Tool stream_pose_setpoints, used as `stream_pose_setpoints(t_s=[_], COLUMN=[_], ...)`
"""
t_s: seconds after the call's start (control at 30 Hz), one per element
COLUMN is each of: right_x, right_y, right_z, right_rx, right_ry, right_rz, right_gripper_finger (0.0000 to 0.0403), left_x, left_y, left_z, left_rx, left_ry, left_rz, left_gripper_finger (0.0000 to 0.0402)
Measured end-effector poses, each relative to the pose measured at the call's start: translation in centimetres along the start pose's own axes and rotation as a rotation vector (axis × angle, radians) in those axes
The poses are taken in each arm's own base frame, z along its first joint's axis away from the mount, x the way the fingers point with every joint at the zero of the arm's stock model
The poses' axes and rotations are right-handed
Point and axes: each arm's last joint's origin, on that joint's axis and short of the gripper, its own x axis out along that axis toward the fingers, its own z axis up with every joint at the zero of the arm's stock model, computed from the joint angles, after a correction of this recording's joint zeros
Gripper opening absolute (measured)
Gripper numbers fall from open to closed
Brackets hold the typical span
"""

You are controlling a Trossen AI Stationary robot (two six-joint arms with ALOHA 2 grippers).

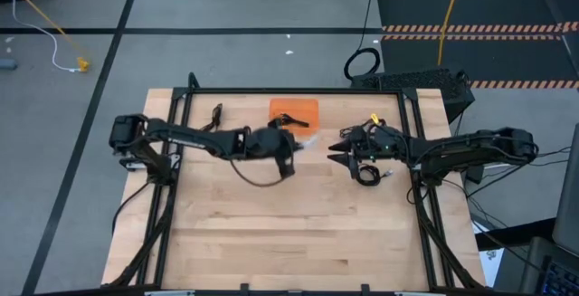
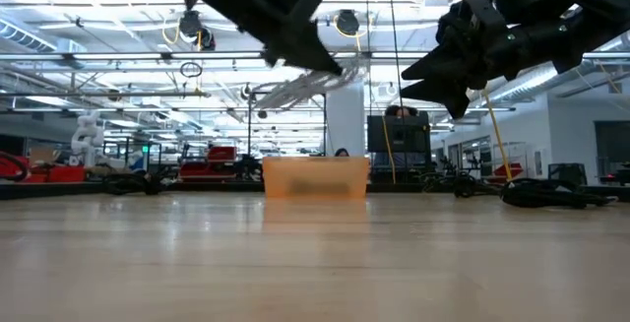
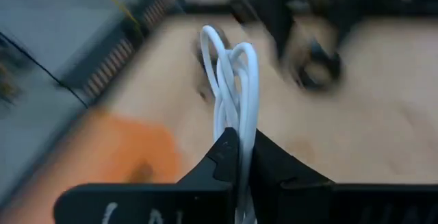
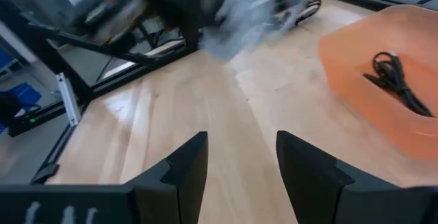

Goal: Pick and place USB-C Cables
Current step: Put the white charger cable into the orange bin

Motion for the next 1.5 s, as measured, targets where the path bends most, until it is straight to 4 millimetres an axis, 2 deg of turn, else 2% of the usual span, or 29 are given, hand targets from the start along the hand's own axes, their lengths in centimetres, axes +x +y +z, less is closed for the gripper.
stream_pose_setpoints(t_s=[0.07,0.27,0.4,0.57,0.83,1.03,1.13,1.33,1.5], right_x=[0.0,0.1,0.1,0.1,0.0,-0.2,-0.3,-0.5,-0.8], right_y=[0.2,0.6,0.6,0.5,0.3,0.0,-0.2,-1.0,-1.9], right_z=[-0.1,-0.3,-0.3,-0.3,-0.6,-1.4,-1.9,-2.2,-2.8], right_rx=[-0.003,-0.009,-0.009,-0.010,-0.014,-0.012,-0.011,-0.039,-0.040], right_ry=[0.003,0.012,0.016,0.006,0.013,0.037,0.045,0.023,0.083], right_rz=[0.010,0.026,0.018,-0.021,-0.030,-0.039,-0.059,-0.189,-0.282], right_gripper_finger=[0.0164,0.0164,0.0164,0.0164,0.0164,0.0164,0.0164,0.0173,0.0189], left_x=[0.4,1.0,1.2,2.3,4.6,5.3,5.2,5.1,5.1], left_y=[1.6,6.5,9.5,11.9,12.8,12.7,13.0,14.0,14.5], left_z=[0.8,1.1,0.7,-0.7,-3.0,-3.8,-3.7,-3.9,-4.1], left_rx=[0.000,-0.023,-0.098,-0.194,-0.240,-0.262,-0.267,-0.281,-0.318], left_ry=[-0.080,-0.141,-0.139,-0.113,-0.061,-0.038,-0.046,-0.054,-0.051], left_rz=[0.060,0.203,0.274,0.326,0.277,0.271,0.278,0.304,0.315], left_gripper_finger=[0.0016,0.0018,0.0018,0.0018,0.0019,0.0026,0.0049,0.0123,0.0178])
